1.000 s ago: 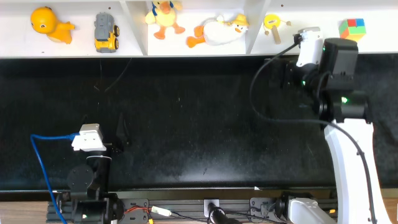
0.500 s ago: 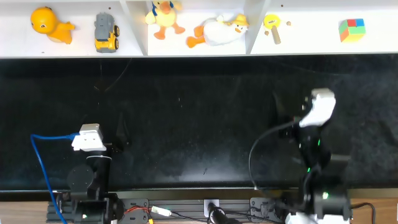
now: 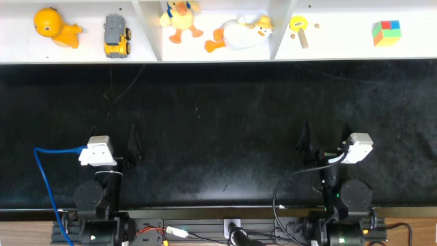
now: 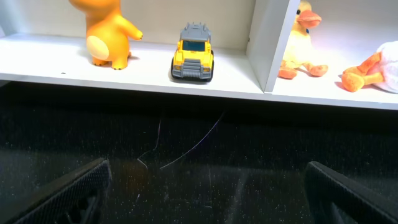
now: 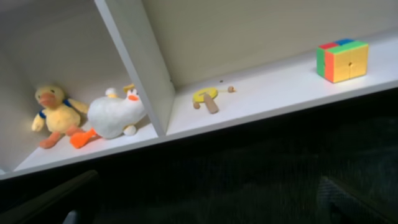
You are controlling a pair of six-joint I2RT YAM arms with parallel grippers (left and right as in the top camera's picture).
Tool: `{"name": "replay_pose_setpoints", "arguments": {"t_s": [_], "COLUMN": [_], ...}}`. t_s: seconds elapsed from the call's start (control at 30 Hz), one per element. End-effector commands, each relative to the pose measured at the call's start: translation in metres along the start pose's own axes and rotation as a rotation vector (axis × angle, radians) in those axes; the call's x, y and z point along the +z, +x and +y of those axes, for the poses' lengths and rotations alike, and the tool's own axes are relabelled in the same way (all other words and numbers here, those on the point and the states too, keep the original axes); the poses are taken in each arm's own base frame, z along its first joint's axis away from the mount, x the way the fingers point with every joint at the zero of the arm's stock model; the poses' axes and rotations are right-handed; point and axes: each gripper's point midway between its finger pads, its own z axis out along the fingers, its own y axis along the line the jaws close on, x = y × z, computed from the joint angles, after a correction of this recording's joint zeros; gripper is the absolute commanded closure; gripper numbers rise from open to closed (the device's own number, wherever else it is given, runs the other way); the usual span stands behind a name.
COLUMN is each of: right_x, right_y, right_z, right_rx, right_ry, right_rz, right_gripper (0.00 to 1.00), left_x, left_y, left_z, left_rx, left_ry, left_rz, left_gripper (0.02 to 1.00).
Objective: Store Toys
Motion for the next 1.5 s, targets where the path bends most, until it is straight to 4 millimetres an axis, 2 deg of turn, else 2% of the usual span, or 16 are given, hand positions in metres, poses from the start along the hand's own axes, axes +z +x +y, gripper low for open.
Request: {"name": "replay_pose_setpoints", "arguments": {"t_s": [0.03,0.17,1.5], "right_x": [0.0,0.006,0.007], "right_y": [0.008,0.022,0.021], "right_z": [-0.01,-0.013,-0.012], "right_rx": [0.052,0.099,0.102], "right_ry": [0.043,0.034,0.022], "right_rz": [-0.041,-0.042,-0.059], "right_gripper": [0.007,0.005,0.005], "left_x": [0.0,0.0,0.0], "left_y": [0.0,0.0,0.0], "left_z": [0.0,0.0,0.0], "left_rx": [-0.014,-0.014,-0.014], "left_ry": [-0.005,-0.005,-0.005], "left_rz": [-0.008,-0.008,-0.008], "left_gripper": [0.02,0.02,0.02]}}
